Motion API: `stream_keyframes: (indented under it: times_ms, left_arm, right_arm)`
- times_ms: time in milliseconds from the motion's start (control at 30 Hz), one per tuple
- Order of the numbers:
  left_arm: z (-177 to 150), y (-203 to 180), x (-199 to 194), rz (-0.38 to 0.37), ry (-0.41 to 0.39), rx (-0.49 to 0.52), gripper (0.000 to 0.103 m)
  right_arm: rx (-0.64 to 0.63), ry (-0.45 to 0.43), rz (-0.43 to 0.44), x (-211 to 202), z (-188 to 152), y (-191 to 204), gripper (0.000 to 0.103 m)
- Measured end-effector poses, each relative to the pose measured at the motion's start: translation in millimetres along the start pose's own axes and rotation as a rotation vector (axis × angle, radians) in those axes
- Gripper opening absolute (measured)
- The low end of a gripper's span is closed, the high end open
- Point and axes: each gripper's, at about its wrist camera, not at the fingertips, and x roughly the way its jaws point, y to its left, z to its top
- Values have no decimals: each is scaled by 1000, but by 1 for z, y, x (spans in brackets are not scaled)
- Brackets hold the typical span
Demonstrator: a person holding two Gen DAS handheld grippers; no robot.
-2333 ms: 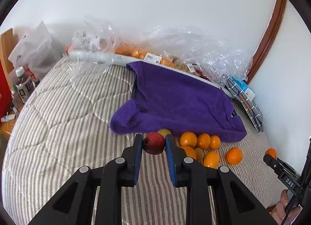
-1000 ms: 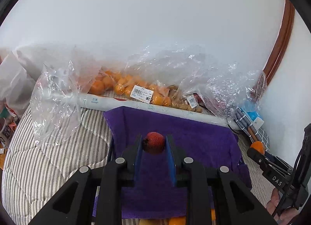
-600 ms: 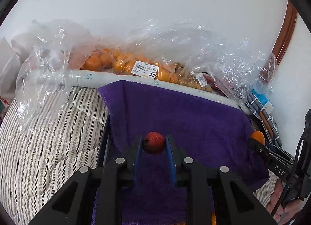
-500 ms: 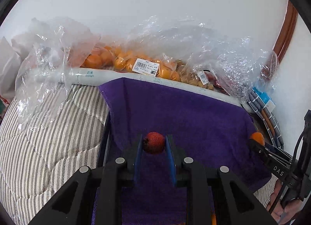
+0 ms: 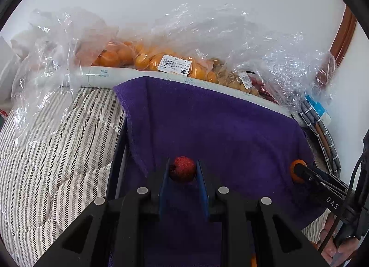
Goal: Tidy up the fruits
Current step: 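Open both grippers to release the fruits on the towel, then withdraw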
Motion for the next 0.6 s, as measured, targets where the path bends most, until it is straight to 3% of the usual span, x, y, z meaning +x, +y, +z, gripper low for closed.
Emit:
stream_keyframes:
  times_ms: [233, 267, 333, 400, 600]
  left_arm:
    - [-2, -4, 1, -1, 6, 8, 23]
    - [-2, -4, 0, -2, 7, 11, 24]
    - [-2, -5, -1, 5, 1, 13, 40]
    - [-1, -5, -5, 13, -17, 5, 48]
    - [3, -6, -22, 28, -68, 4, 49]
  right_arm:
    - [-9, -40, -13, -12, 0, 1, 77]
    - [-11, -55, -21, -16, -1, 1, 78]
    - [-11, -79, -38, -21, 0, 2, 78]
    - [-11, -111, -29, -27, -1, 1, 78]
    - [-23, -172, -1, -46, 0, 4, 76]
